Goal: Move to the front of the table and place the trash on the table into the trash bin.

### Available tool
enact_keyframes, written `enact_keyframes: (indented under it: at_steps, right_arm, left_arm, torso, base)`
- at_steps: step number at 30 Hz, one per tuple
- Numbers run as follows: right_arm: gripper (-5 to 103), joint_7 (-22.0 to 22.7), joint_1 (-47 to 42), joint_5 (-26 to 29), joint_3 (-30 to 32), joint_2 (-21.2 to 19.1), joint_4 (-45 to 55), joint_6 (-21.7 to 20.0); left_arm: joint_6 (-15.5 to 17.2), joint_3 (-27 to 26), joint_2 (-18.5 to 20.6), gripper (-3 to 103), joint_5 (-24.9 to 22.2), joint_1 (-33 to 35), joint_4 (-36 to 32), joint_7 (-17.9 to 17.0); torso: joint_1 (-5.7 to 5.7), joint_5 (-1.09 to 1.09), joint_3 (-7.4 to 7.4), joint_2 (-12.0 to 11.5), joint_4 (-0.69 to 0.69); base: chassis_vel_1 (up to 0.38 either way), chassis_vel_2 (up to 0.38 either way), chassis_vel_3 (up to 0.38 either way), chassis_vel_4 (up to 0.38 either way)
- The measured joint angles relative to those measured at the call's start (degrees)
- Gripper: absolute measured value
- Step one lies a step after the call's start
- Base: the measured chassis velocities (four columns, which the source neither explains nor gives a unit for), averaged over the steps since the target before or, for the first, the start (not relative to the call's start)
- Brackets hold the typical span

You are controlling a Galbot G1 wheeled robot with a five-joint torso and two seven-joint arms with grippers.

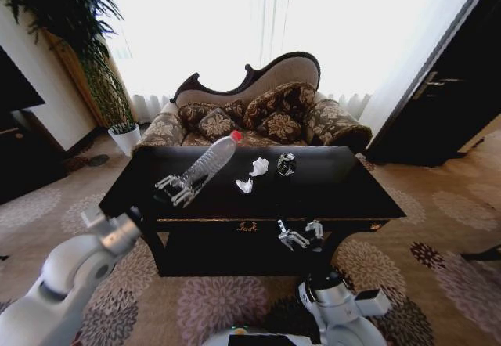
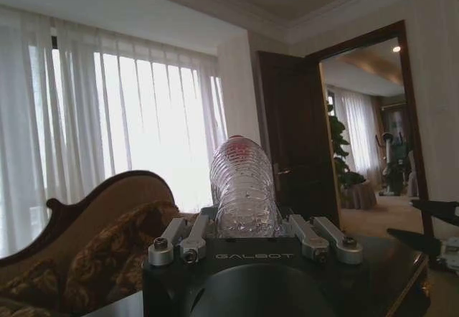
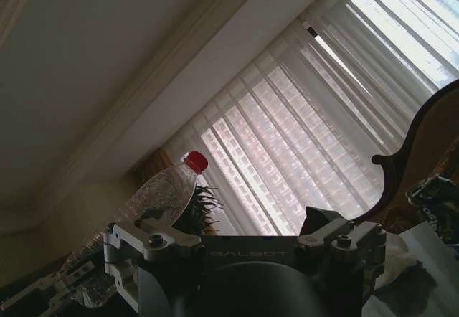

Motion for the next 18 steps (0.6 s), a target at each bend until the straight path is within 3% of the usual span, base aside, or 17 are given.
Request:
enact_keyframes:
  at_steps: [3,7,18]
  right_arm:
    - [100,-0.9,0.2,1.8,-0.8,-0.3,-0.3,0.0]
    - [100,-4.4,0.8,6.7,-2.4,-1.3,-1.1,0.0]
    - [100,-9.7,1.4,12.4,-4.2,-2.1,-2.9,0.2]
  left_arm:
    - [-0.7,-0.7,-0.7,36,0.1,1.0,-0.7,1.1]
    - [-2.8,-2.7,-2.5,36,0.4,3.5,-2.1,5.7]
    - [-4.2,-2.4,-2.7,36,1.7,5.2,-2.8,11.2]
  torso:
    - [0.0,0.0,0.0,0.0,0.0]
    - [0.0,0.0,0.0,0.0,0.0]
    - [0.0,0.0,0.01,0.0,0.0]
  base:
    - [0.0,0.0,0.0,0.0]
    - [0.0,0.0,0.0,0.0]
    - [0.0,0.0,0.0,0.0]
